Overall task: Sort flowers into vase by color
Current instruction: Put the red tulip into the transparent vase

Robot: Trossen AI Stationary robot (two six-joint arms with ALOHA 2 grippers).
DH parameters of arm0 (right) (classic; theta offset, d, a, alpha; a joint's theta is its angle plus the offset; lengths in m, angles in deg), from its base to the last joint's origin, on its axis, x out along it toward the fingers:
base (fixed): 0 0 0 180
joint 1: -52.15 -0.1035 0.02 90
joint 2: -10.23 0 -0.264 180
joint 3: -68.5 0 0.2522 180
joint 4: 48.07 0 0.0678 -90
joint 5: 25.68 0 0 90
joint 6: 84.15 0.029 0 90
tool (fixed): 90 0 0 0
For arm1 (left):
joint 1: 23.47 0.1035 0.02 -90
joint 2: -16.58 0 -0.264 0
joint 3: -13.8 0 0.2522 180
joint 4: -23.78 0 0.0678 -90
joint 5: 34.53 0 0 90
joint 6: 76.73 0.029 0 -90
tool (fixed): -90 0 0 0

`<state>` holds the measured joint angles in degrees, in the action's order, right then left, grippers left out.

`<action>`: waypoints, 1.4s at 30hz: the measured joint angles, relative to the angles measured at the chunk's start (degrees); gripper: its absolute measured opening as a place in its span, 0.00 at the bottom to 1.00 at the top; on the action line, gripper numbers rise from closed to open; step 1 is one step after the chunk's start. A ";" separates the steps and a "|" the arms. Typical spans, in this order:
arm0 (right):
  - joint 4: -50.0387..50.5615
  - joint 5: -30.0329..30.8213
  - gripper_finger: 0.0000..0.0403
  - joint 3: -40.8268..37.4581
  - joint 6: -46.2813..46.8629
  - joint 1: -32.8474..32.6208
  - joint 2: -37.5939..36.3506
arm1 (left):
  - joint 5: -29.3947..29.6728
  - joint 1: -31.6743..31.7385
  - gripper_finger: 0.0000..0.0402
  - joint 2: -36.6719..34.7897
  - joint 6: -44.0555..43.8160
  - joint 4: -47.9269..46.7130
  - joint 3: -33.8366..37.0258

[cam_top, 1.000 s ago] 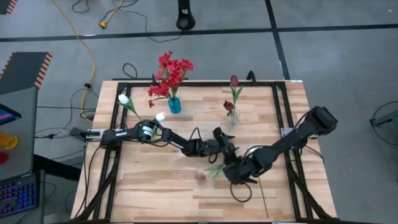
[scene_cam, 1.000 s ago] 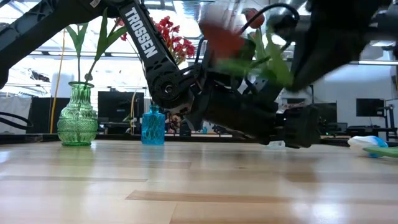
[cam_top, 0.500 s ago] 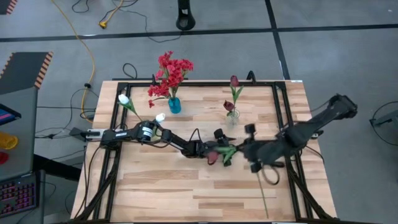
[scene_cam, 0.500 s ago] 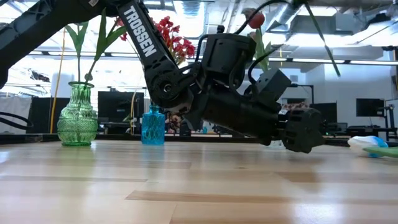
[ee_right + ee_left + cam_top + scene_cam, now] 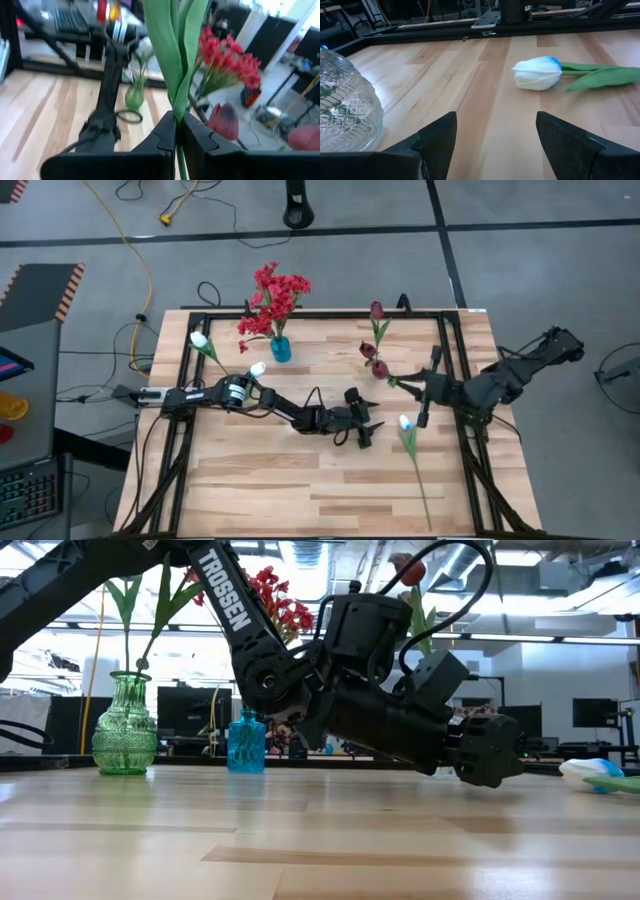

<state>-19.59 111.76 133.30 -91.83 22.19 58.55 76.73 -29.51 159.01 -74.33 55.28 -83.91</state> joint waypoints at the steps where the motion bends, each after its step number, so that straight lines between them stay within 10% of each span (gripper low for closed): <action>1: -3.86 -0.02 0.12 -1.99 -1.94 -0.01 -1.03 | 0.00 0.00 0.65 0.00 0.00 0.02 0.00; 12: -42.53 -1.05 0.12 -20.94 -19.79 1.83 -8.09 | 0.02 0.00 0.65 0.00 -0.03 0.06 0.00; 42: -65.03 -13.07 0.12 -36.62 -14.05 18.45 -6.62 | 0.09 0.00 0.65 0.02 -0.09 0.06 0.02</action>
<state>-84.62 98.69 96.68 -105.88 40.64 51.92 76.81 -29.51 159.03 -74.41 55.33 -83.88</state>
